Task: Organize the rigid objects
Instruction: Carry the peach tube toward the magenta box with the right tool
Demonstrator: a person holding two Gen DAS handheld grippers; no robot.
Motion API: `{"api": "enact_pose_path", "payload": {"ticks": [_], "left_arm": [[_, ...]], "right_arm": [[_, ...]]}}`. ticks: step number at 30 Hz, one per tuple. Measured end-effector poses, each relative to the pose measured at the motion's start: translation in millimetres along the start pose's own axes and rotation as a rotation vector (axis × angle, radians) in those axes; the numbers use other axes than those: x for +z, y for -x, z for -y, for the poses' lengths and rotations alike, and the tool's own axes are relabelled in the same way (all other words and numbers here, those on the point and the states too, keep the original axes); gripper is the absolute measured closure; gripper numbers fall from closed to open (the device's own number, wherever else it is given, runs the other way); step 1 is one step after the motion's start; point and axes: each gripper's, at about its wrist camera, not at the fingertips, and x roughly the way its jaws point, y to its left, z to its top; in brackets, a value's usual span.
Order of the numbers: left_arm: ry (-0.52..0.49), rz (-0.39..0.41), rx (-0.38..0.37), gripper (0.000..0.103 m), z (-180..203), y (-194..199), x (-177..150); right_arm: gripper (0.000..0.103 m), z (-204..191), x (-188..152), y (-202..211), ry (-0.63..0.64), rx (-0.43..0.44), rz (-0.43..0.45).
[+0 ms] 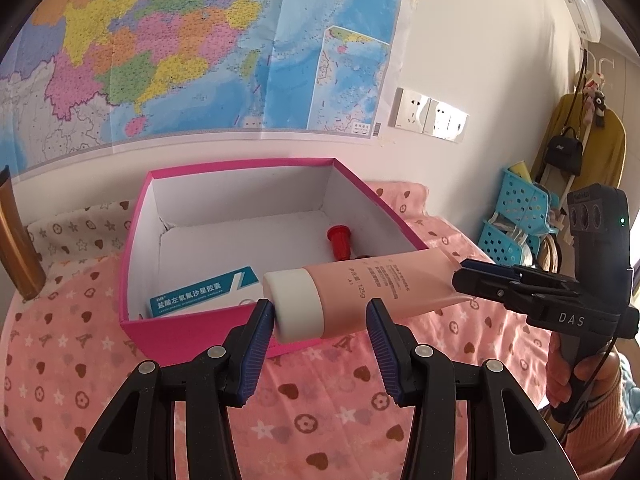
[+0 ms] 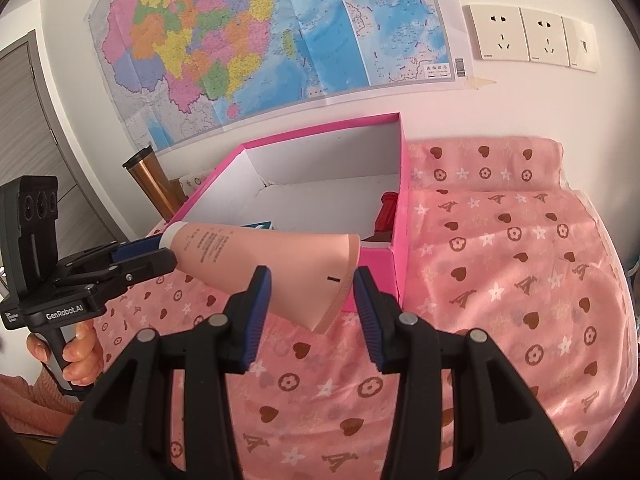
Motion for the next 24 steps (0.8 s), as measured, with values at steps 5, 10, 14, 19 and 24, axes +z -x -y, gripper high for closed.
{"api": "enact_pose_path", "payload": {"ticks": [5, 10, 14, 19, 24], "left_arm": [[0.004, -0.002, -0.001, 0.055, -0.7, -2.3, 0.8], [0.007, -0.007, -0.001, 0.055, -1.8, -6.8, 3.4], [0.009, -0.009, -0.002, 0.055, -2.1, -8.6, 4.2], [0.014, -0.014, -0.002, 0.055, -3.6, -12.2, 5.0], [0.012, -0.013, 0.001, 0.055, -3.4, -13.6, 6.4]], "right_arm": [[0.057, 1.4, 4.8, -1.8, 0.005, -0.003, 0.002], [0.057, 3.6, 7.8, -3.2, 0.006, -0.004, 0.005], [0.057, 4.8, 11.3, -4.9, 0.010, -0.007, 0.006], [0.057, 5.8, 12.4, -6.3, 0.012, -0.008, 0.006], [0.057, 5.8, 13.2, -6.4, 0.014, -0.009, 0.009]]}}
